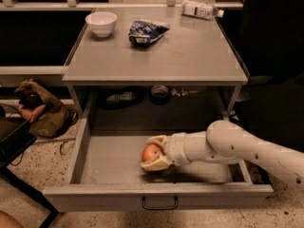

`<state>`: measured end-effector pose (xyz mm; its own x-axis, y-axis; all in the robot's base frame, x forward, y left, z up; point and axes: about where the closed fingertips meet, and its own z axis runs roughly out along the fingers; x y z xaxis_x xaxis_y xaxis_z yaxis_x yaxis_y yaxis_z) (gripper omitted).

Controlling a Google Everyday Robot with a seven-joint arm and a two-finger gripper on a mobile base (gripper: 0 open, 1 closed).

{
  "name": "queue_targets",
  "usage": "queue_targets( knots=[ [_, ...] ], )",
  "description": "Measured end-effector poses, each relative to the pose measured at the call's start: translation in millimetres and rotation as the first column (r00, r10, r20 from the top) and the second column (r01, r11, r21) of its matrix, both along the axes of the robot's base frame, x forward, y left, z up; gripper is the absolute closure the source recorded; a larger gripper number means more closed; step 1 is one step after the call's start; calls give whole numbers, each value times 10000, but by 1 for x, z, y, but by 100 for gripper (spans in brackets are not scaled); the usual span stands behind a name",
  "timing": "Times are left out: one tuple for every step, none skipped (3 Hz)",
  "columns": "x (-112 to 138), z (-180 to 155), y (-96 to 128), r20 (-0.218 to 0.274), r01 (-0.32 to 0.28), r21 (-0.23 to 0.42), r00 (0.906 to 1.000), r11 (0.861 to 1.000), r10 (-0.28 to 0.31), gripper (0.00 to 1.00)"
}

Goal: Place apple into top drawer

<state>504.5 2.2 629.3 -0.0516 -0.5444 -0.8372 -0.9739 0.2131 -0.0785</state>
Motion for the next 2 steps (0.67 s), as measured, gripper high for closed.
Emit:
queue_targets(
  knots=[
    [0,3,0,-11,7,9,10000,10000,-7,100],
    [0,3,0,-12,6,10,10000,10000,-6,81]
  ],
)
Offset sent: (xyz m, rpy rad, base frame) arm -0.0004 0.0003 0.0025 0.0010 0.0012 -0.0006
